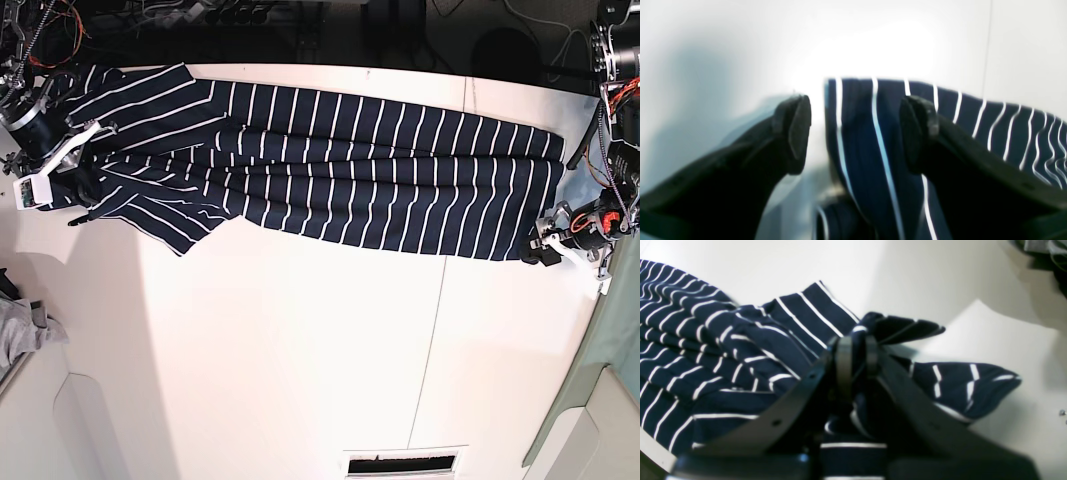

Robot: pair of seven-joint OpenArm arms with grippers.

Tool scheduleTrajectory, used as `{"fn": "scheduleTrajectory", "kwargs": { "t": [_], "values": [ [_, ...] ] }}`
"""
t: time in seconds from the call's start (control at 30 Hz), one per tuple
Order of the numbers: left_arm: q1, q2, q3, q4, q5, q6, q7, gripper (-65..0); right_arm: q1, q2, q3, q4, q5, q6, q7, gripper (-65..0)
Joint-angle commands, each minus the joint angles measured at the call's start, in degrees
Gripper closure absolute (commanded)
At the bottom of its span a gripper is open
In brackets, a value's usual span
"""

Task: Layout the t-shirt on the table in an organized manner, then fold the t-shirt properly
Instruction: 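Lay the hem fold down and regrasp the shirt ends with both grippers, then fold the shirt strip again with both grippers, pressing it flat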

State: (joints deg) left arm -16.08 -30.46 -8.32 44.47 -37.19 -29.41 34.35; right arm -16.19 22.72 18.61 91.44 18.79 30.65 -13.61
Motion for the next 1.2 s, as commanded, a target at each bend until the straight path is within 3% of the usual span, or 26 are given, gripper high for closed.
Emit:
{"fn": "scheduleTrajectory", "kwargs": {
  "t": [0.0,0.07,0.2,0.3,0.47,0.63,0.73,0.83,0.97,1.17],
  "values": [
    [-0.90,-0.90,-0.26,0.35,0.55,-0.20,-0.24,-43.8,0.42,0.92,0.46,0.92,0.72,0.02,1.31,0.0],
    [-0.87,-0.59,-0.26,0.35,0.52,-0.68,1.44,-43.8,0.44,0.92,0.46,0.92,0.74,0.00,1.33,0.0],
    [-0.68,0.55,-0.26,0.37,-3.04,-6.49,8.24,-42.9,0.59,0.92,0.46,0.92,1.01,0.02,1.36,0.0],
    [0.22,0.79,-0.26,0.37,-5.25,-9.46,9.42,-39.4,0.55,0.92,0.46,0.92,0.96,0.02,1.33,0.0],
    [0.85,0.79,-0.26,0.37,-5.03,-9.46,9.16,0.0,0.59,0.94,0.46,0.92,1.05,0.00,1.36,0.0],
    [0.13,-0.42,-0.26,2.23,-5.01,-9.42,6.75,0.0,0.63,1.03,0.46,0.92,2.03,0.00,1.36,0.0],
    [-0.24,-2.58,-0.26,6.71,-6.12,-9.44,9.84,0.0,0.59,1.31,0.59,0.92,2.10,0.00,1.36,0.0],
    [0.70,-5.57,-0.26,13.18,-11.17,-9.49,15.37,0.0,0.59,1.42,1.97,0.94,3.67,0.04,1.38,0.0],
    [6.54,-9.99,-0.26,22.73,-19.65,-10.59,20.17,0.0,0.42,1.40,5.25,0.94,6.86,1.62,1.18,0.0],
    [16.81,-14.05,-0.26,32.59,-20.87,-10.59,20.15,0.0,0.37,1.42,8.74,0.94,11.41,1.77,-1.90,0.0]
  ]
}}
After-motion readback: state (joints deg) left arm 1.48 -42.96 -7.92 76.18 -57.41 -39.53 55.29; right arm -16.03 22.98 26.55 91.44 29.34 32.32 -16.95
